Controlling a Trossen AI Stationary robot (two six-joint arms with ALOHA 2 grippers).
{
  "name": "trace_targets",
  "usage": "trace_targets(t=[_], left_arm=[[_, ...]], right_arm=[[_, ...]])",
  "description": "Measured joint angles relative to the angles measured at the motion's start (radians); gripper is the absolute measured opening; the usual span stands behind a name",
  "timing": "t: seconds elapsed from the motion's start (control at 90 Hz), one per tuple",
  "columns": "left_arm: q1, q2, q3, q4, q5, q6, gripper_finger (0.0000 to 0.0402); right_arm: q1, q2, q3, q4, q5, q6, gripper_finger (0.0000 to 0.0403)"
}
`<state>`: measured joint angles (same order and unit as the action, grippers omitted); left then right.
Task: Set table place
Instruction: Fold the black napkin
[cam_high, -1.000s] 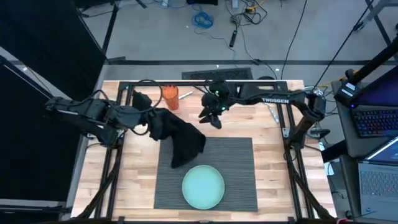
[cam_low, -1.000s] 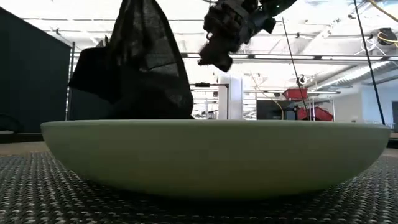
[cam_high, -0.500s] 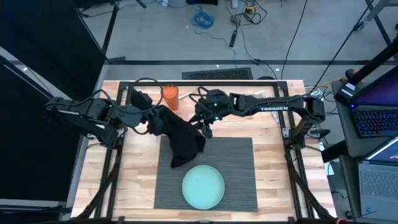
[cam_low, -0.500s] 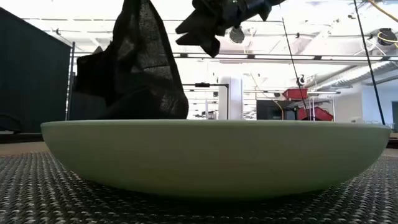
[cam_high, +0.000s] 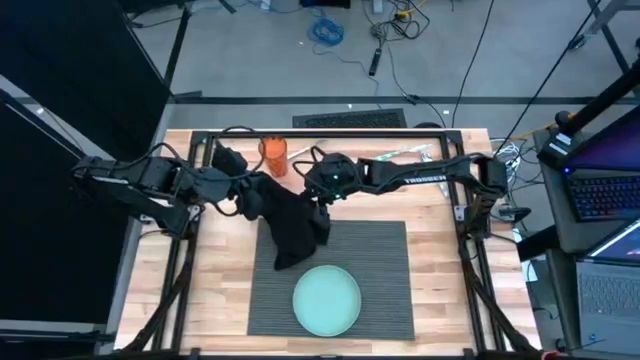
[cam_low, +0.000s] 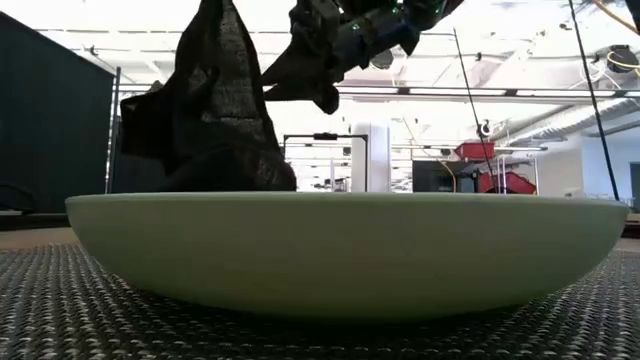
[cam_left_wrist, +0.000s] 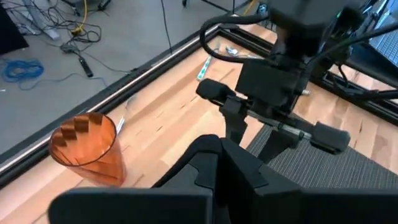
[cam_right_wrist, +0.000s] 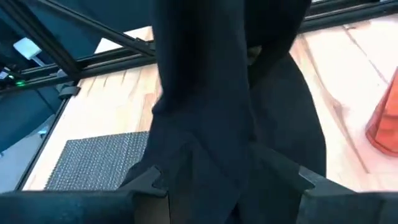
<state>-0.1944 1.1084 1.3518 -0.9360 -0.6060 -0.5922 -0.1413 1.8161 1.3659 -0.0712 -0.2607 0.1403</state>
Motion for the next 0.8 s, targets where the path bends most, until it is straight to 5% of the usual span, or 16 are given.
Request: trace_targets(t=[0.8], left_arm=[[0.039, -0.001, -0.001, 0.002, 0.028, 0.058, 0.0000]], right_arm=[[0.039, 0.081, 0.000, 0.111, 0.018, 0.058, 0.0134]])
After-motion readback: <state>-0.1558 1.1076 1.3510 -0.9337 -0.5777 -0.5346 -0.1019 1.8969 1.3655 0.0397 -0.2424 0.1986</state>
